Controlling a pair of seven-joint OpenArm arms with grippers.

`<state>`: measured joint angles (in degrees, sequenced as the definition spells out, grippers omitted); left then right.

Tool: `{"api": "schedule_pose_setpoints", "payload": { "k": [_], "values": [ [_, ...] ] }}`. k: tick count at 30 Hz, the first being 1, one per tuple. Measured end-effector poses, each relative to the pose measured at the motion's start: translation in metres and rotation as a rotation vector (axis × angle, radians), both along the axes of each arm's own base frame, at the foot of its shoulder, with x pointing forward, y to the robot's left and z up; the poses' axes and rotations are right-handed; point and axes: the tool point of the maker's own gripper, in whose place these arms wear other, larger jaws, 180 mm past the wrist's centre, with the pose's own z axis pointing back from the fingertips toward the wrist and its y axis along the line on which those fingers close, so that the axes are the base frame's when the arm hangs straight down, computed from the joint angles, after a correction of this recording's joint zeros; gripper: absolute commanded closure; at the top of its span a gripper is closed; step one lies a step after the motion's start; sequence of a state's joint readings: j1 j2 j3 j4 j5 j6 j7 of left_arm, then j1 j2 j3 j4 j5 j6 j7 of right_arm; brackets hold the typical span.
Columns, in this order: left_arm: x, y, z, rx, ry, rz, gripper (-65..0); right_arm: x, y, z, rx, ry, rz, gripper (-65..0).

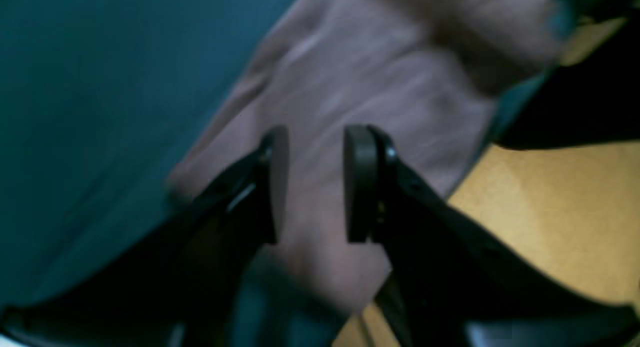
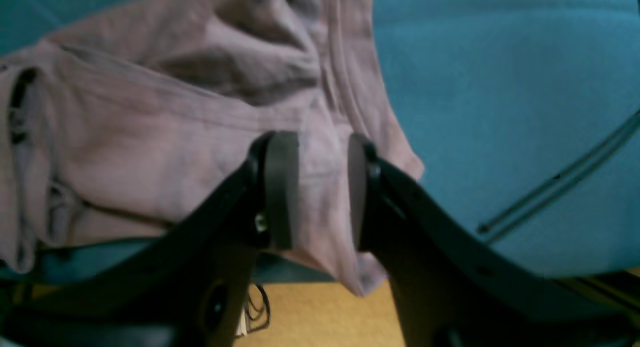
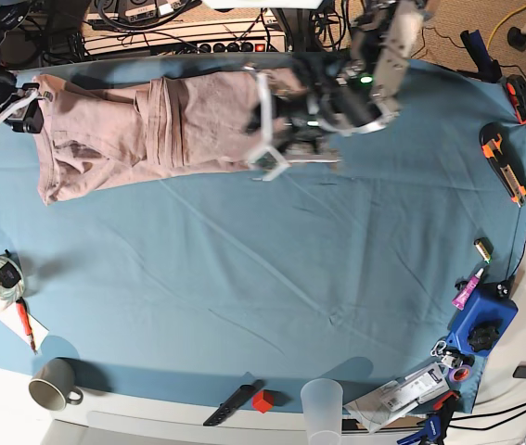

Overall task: Fold the T-shirt properly
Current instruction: 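Grasp the strip's end with the left gripper and fold it toward the right gripper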

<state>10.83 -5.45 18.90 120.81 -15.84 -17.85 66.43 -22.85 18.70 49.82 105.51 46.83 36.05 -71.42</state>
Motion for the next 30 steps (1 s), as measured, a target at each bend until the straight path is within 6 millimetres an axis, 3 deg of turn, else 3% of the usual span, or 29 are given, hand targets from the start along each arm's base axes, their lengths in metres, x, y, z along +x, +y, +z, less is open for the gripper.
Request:
{"api": "schedule_pose_setpoints", "payload": {
  "k": [5, 10, 16, 21, 26, 30],
  "values": [
    [0.004, 0.049, 0.006, -0.002, -0.011, 0.118, -17.4, 0.004, -0.001, 0.002, -0.006, -0.011, -0.002, -17.6],
    [0.002, 0.068, 0.018, -0.081, -0.017, 0.162, -17.4, 0.022, -0.011, 0.011, -0.062, -0.041, -0.025, -17.6],
    [-0.005, 0.072, 0.013, -0.079, 0.009, 0.176, -17.4, 0.022, -0.029, 0.011, -0.155, 0.004, -0.066, -18.6],
    [-0.008, 0.071, 0.012, -0.081, 0.018, 0.176, -17.4, 0.001, -0.034, -0.001, -0.198, 0.087, -0.053, -35.9],
    [-0.018, 0.067, 0.01, -0.092, 0.014, 0.137, -17.4, -0.005, -0.035, -0.005, -0.189, 0.108, -0.075, -36.1],
    [-0.019, 0.067, 0.009, -0.092, 0.018, 0.138, -17.4, 0.015, -0.036, 0.01, -0.197, -0.009, -0.075, -36.1]
  ]
}}
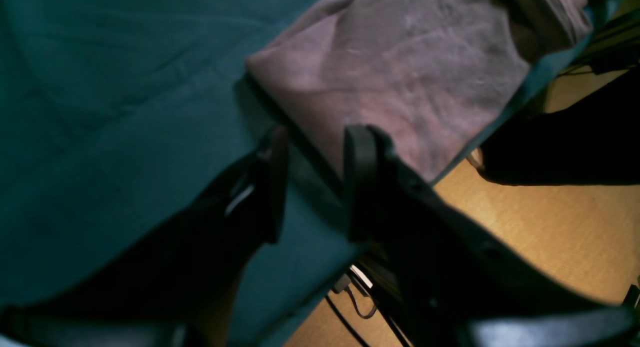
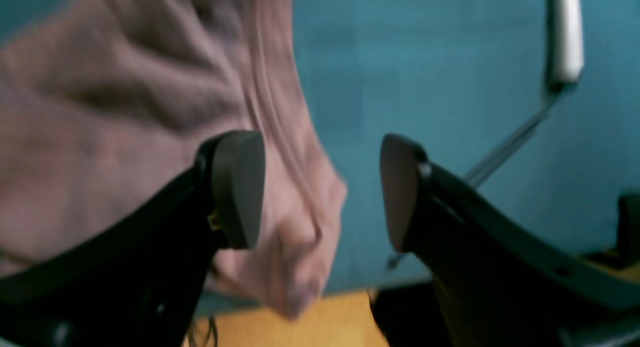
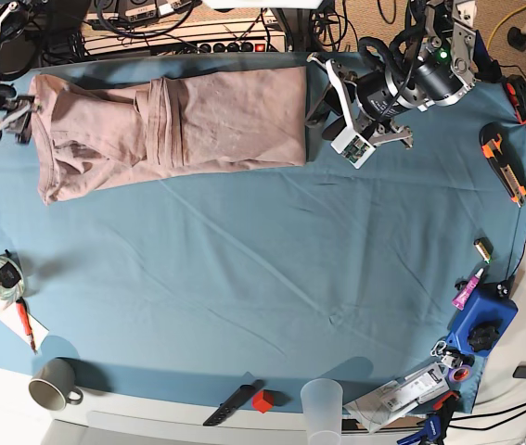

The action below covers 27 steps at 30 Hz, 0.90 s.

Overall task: Fold the T-shirt properly
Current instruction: 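Grasp the strip's end with the left gripper and fold it toward the right gripper, then grasp the strip with the right gripper and fold it over onto itself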

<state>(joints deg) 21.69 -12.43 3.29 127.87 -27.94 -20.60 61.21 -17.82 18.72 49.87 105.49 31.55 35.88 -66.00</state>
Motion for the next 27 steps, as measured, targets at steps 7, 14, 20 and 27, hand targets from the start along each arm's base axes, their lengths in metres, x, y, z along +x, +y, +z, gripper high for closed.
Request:
{"api": "schedule_pose_setpoints", "payload": {
  "k": [7, 14, 20, 27],
  "values": [
    [-0.001, 0.0, -0.001, 0.0, 0.003, -0.001, -17.4, 0.017, -0.006, -0.006, 0.071, -0.039, -0.028, -36.1],
    [-0.001, 0.001, -0.001, 0.007, 0.001, 0.002, -17.4, 0.016, -0.022, -0.03, 0.336, 0.057, -0.018, -36.1],
    [-0.001, 0.001, -0.001, 0.006, 0.002, 0.002, -17.4, 0.014, -0.038, -0.032, 0.448, 0.062, -0.032, -36.1],
    [0.0, 0.0, -0.001, 0.001, 0.001, 0.004, -17.4, 0.008, -0.023, -0.056, 0.687, 0.008, -0.087, -36.1]
  ]
}}
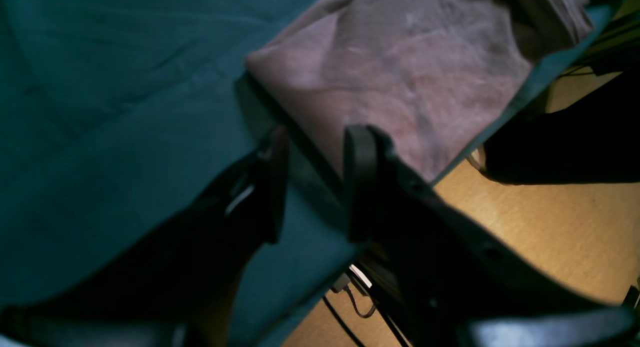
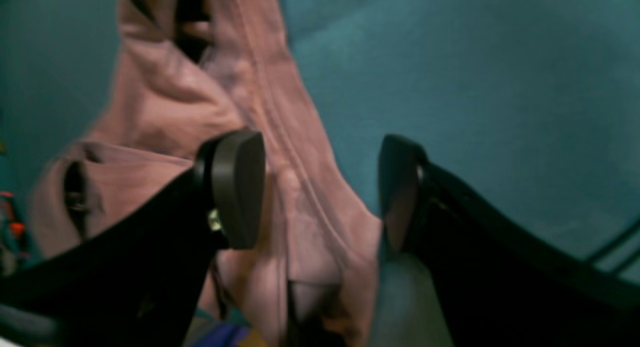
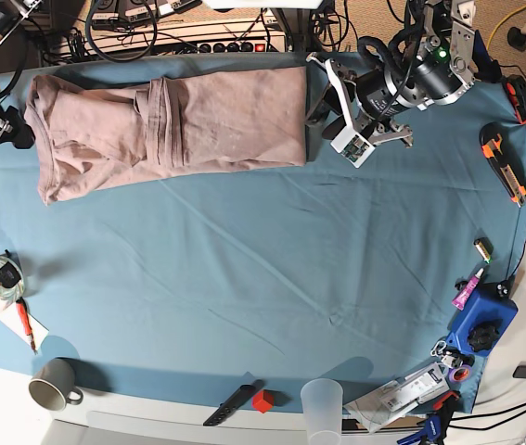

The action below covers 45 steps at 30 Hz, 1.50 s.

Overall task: Fold the T-shirt properly
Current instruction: 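Grasp the strip with the right gripper and fold it over onto itself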

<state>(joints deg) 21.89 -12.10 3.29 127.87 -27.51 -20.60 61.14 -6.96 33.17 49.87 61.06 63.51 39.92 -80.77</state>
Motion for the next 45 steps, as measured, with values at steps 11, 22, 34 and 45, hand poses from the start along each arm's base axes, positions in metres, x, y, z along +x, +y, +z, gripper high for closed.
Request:
{"api": "schedule_pose_setpoints", "payload": {
  "k": [11, 22, 34, 45],
  "values": [
    [0.001, 0.0, 0.001, -0.004, -0.005, 0.001, -17.4, 0.011, 0.025, -0.008, 0.054, -0.003, 0.073, -36.0],
    [0.001, 0.0, 0.001, -0.004, -0.005, 0.001, -17.4, 0.026, 0.061, -0.016, 0.108, -0.016, 0.173, -33.8],
    [0.001, 0.0, 0.001, -0.004, -0.005, 0.001, -17.4, 0.042, 0.082, -0.023, 0.134, -0.012, 0.203, 0.0],
    [0.0, 0.0, 0.0, -0.004, -0.003, 0.001, -17.4, 0.104, 0.015, 0.011, -0.225, -0.043, 0.14, 0.0]
  ]
}}
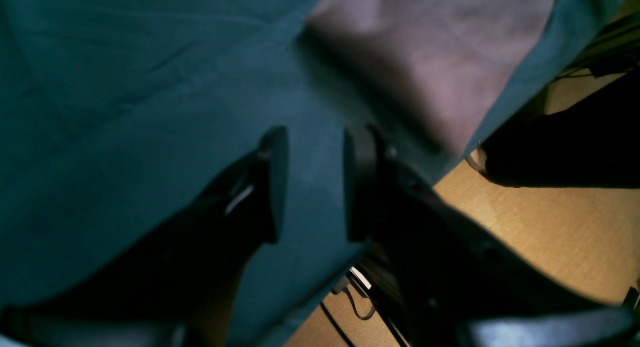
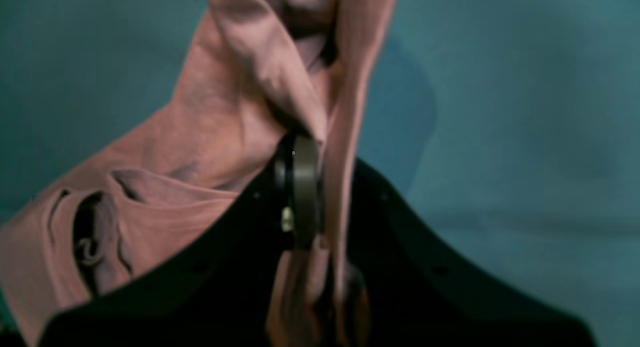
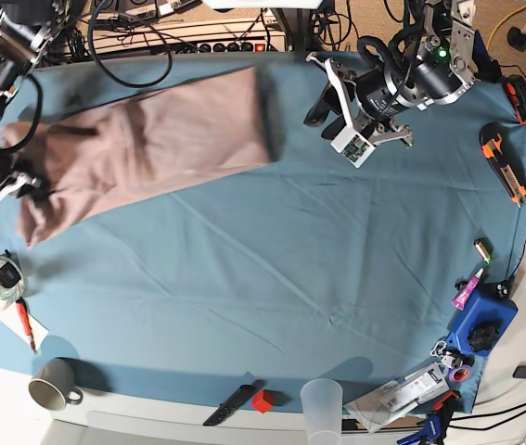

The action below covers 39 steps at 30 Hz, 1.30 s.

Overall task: Fold the T-shirt properly
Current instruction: 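Grasp the strip with the right gripper and fold it over onto itself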

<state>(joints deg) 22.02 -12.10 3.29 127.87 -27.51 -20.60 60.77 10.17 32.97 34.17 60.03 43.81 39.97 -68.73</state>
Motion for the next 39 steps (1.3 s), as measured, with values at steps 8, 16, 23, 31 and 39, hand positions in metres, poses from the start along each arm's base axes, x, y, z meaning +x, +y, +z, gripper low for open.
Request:
{"api": "schedule_pose_setpoints", "payload": {
  "k": [8, 16, 23, 31, 39],
  "values": [
    [0.0, 0.003, -0.002, 0.003, 0.022, 0.029, -17.4, 0.0, -0.02, 0.027, -0.089, 0.033, 0.026, 0.0],
    [-0.002, 0.003, 0.0, 0.013, 0.024, 0.022, -17.3, -0.003, 0.04, 0.049, -0.145, -0.036, 0.201, 0.0],
    [-0.007, 0.023, 0.008, 0.076, 0.002, 0.121, -17.4, -0.036, 0.096, 0.026, -0.118, -0.031, 0.284, 0.0],
    [-0.004, 0.061, 0.004, 0.123, 0.004, 0.243, -17.4, -0.057, 0.153, 0.039, -0.125, -0.121, 0.359, 0.0],
    [-0.008, 0.064, 0.002, 0.122, 0.016, 0.253, -17.4, -0.059, 0.192, 0.051, -0.037, -0.204, 0.4, 0.0]
  ]
}}
